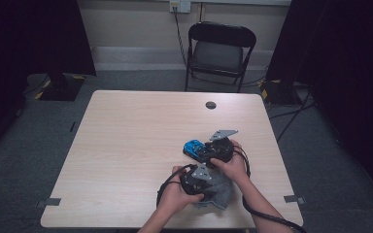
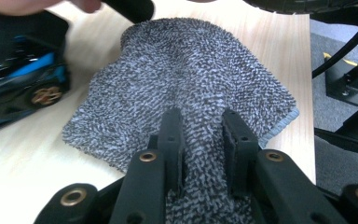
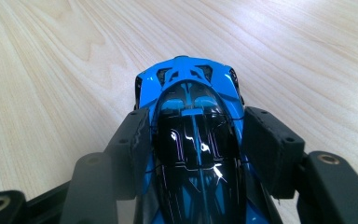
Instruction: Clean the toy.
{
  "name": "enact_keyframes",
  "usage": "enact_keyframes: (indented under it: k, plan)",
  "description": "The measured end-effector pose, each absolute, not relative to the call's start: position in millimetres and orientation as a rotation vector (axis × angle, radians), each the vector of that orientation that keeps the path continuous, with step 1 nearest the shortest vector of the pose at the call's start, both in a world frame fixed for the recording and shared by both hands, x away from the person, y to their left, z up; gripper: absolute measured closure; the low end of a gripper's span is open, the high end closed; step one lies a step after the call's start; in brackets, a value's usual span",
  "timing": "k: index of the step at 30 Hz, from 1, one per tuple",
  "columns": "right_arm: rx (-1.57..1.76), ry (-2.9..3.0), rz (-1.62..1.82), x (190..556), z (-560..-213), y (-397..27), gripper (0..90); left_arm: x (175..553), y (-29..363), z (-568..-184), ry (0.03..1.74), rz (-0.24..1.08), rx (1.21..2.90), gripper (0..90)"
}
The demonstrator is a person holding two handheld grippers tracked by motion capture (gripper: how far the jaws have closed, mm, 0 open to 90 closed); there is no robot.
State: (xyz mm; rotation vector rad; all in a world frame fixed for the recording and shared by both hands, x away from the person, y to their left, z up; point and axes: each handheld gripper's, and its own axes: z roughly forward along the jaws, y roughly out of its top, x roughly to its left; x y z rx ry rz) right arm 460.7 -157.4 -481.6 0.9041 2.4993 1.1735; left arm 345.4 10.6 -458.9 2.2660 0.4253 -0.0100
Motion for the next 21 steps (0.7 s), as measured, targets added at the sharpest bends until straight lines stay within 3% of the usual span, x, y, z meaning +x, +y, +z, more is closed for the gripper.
enact_keyframes:
  k: [13,21]
  plan:
    - [0.912,2.496,1.175,460.2,-481.7,-157.2,42.6,359.1,71.3,-427.0,0.557,0.110,2.127,72.1]
    - [0.907,2.491,1.179,460.1,-482.1,-157.5,42.6,375.7,91.6,-429.6,0.646,0.144,2.115,72.1]
